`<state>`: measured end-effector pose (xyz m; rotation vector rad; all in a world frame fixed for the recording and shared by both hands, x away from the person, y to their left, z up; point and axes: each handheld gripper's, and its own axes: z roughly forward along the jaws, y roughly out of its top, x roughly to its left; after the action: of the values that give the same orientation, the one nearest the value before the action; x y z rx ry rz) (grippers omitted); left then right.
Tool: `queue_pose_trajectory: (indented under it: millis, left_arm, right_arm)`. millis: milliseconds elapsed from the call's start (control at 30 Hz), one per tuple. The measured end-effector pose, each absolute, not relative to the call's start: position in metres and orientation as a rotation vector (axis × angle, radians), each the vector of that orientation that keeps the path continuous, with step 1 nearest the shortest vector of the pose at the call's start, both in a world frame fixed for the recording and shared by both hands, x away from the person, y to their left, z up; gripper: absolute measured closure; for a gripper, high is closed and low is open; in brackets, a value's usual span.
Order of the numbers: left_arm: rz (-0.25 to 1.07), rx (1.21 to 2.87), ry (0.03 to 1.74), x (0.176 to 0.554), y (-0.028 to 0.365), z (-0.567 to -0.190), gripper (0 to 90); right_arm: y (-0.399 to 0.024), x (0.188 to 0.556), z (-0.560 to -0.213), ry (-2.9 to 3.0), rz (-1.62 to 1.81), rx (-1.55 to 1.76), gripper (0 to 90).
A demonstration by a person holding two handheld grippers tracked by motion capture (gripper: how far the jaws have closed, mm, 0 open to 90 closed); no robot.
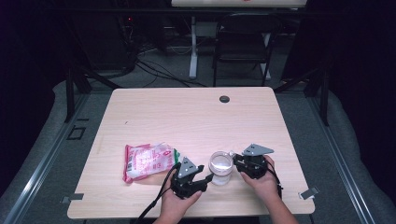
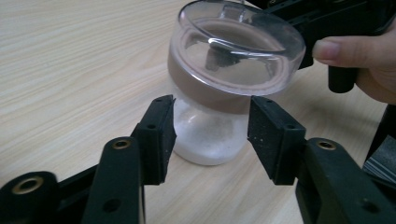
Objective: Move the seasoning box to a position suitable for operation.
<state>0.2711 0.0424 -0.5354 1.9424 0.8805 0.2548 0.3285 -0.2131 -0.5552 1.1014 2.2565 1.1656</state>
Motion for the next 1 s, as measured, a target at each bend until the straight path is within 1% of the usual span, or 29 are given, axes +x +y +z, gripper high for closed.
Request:
queue_pose_trajectory:
  millis: [200, 300, 367, 533, 600, 767, 900, 1000]
  left_arm:
    - [0.261, 1.947, 0.886, 0.270, 0.033, -0.539, 43.6]
    - [0.286, 1.947, 0.888, 0.268, 0.029, -0.540, 41.0]
    - [0.304, 1.958, 0.871, 0.268, 0.027, -0.539, 40.2]
    - [0.313, 1.970, 0.870, 0.269, 0.028, -0.538, 40.4]
    - [0.291, 1.982, 0.855, 0.269, 0.031, -0.537, 40.9]
    - [0.281, 2.002, 0.831, 0.269, 0.037, -0.535, 41.2]
    - [0.261, 2.016, 0.800, 0.271, 0.044, -0.533, 44.5]
    - [0.241, 2.029, 0.785, 0.272, 0.050, -0.532, 44.7]
  right_arm:
    - [-0.214, 0.332, -0.556, 2.250, 1.171, 1.111, 80.8]
    - [-0.214, 0.332, -0.556, 2.251, 1.158, 1.108, 83.8]
    - [-0.215, 0.332, -0.555, 2.257, 1.160, 1.107, 84.3]
    - [-0.213, 0.329, -0.553, 2.261, 1.107, 1.084, 85.6]
    - [-0.211, 0.326, -0.553, 2.256, 1.093, 1.085, 85.8]
    - [-0.209, 0.317, -0.552, 2.239, 1.064, 1.101, 85.3]
    - [-0.209, 0.307, -0.551, 2.223, 1.061, 1.138, 84.2]
    - [-0.208, 0.299, -0.550, 2.224, 1.042, 1.149, 83.5]
